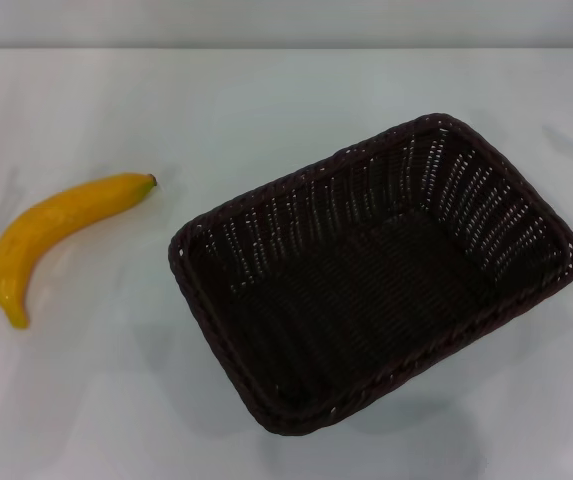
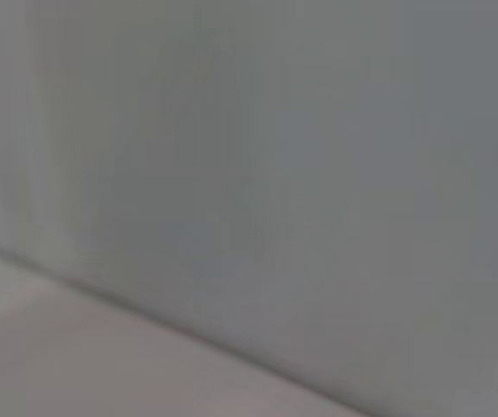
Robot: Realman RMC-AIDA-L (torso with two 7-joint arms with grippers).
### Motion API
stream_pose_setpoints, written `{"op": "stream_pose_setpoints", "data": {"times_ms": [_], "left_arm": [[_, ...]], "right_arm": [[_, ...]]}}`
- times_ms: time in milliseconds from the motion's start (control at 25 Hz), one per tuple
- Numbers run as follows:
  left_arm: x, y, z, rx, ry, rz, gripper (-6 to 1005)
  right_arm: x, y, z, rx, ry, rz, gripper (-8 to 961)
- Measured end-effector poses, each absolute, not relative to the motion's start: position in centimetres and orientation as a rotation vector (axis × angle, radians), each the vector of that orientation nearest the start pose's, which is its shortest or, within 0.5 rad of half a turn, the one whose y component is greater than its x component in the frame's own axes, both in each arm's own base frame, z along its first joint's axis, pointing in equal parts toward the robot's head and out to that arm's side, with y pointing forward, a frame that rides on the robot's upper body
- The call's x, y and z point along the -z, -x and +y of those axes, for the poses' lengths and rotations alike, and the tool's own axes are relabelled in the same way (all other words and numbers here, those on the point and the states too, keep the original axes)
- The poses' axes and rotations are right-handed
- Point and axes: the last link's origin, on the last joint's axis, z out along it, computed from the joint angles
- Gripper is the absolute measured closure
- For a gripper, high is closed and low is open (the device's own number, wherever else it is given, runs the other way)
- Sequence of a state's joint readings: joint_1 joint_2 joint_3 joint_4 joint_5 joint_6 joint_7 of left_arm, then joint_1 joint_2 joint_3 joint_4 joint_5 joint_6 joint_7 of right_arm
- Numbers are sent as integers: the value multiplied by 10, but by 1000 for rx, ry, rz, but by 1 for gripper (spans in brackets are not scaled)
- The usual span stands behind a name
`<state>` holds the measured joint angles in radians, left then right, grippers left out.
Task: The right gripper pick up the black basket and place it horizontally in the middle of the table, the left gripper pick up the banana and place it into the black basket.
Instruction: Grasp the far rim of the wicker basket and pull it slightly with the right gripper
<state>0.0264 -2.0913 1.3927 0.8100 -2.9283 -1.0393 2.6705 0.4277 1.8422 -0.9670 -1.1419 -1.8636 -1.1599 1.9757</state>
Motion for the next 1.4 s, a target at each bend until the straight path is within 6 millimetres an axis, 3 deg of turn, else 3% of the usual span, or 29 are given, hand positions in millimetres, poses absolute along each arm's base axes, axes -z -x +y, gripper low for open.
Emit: {"op": "stream_pose_setpoints", "data": {"times_ms": [320,880,1400], "left_arm": [[-78,332,285,852,1449,-458,120],[-75,328,288,861,1462,-455,120],[-74,328,289,862,1466,-457,120]], "right_arm": [[-159,-219,395,-225,2415,605,219],[-145,-190,383,-82,2595,527,218],[-107,-179,373,-18,2687,540,218]]}}
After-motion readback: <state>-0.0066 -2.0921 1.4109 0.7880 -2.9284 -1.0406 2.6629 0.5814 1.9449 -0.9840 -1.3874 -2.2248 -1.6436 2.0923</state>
